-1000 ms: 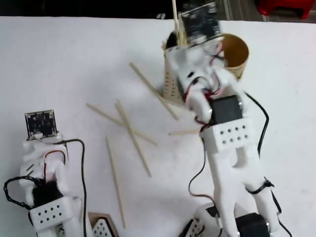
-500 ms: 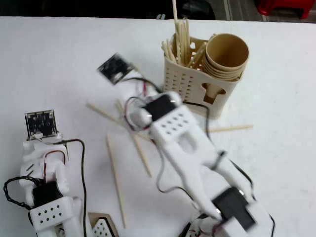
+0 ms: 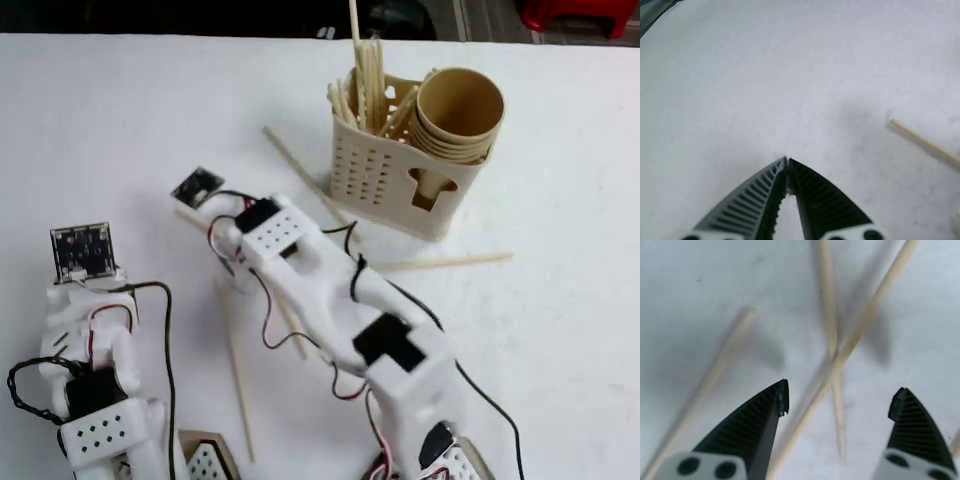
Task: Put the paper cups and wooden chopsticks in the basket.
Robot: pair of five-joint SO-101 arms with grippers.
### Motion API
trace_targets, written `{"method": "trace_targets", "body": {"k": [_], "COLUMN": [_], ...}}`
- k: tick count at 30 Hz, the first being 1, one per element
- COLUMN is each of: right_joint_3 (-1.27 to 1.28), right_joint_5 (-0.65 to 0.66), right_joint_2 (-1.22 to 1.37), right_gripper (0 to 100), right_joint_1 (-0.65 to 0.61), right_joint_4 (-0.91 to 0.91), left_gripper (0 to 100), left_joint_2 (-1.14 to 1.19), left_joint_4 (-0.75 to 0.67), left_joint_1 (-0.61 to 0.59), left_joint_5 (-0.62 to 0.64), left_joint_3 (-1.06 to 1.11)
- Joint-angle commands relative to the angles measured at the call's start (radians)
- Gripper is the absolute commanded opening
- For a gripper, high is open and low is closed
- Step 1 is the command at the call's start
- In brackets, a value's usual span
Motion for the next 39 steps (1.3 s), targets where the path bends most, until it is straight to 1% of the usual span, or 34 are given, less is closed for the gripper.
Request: {"method": "trace_targets", "body": {"k": [1,3,6,8,9,11,15,18,23,30,34,36,39], "right_joint_3": [-0.072,-0.084,-0.092,-0.092,-0.095,-0.092,-0.097,-0.092,-0.081,0.046,0.074,0.074,0.072], "right_joint_5": [0.0,0.038,0.143,0.169,0.167,0.17,0.169,0.166,0.164,0.164,0.164,0.161,0.086], "right_joint_2": [0.039,0.076,0.125,0.143,0.147,0.143,0.13,0.058,-0.088,-0.415,-0.624,-0.716,-0.826], "right_gripper": [31.5,26.6,13.1,3.9,0.9,3.1,1.9,1.8,1.8,1.8,1.8,1.8,1.8], "right_joint_1": [0.001,0.001,-0.001,-0.001,-0.001,-0.001,0.008,0.022,0.062,0.16,0.217,0.251,0.297], "right_joint_4": [-0.007,-0.007,-0.005,0.001,0.008,0.016,0.045,0.076,0.147,0.142,0.099,0.05,-0.058], "left_gripper": [2,2,2,2,2,2,2,2,2,2,2,2,2], "left_joint_2": [-0.013,-0.013,-0.013,-0.013,-0.013,-0.013,-0.013,-0.013,-0.013,-0.013,-0.013,-0.013,-0.013], "left_joint_4": [-0.012,-0.012,-0.012,-0.012,-0.012,-0.012,-0.012,-0.012,-0.012,-0.012,-0.012,-0.012,-0.012], "left_joint_1": [-0.002,-0.002,-0.002,-0.002,-0.002,-0.004,-0.004,-0.004,-0.004,-0.004,-0.004,-0.004,-0.004], "left_joint_5": [-0.012,-0.012,-0.012,-0.012,-0.012,-0.012,-0.012,-0.012,-0.012,-0.012,-0.012,-0.012,-0.012], "left_joint_3": [-0.005,-0.005,-0.005,-0.005,-0.005,-0.005,-0.005,-0.005,-0.005,-0.003,-0.003,-0.003,-0.003]}}
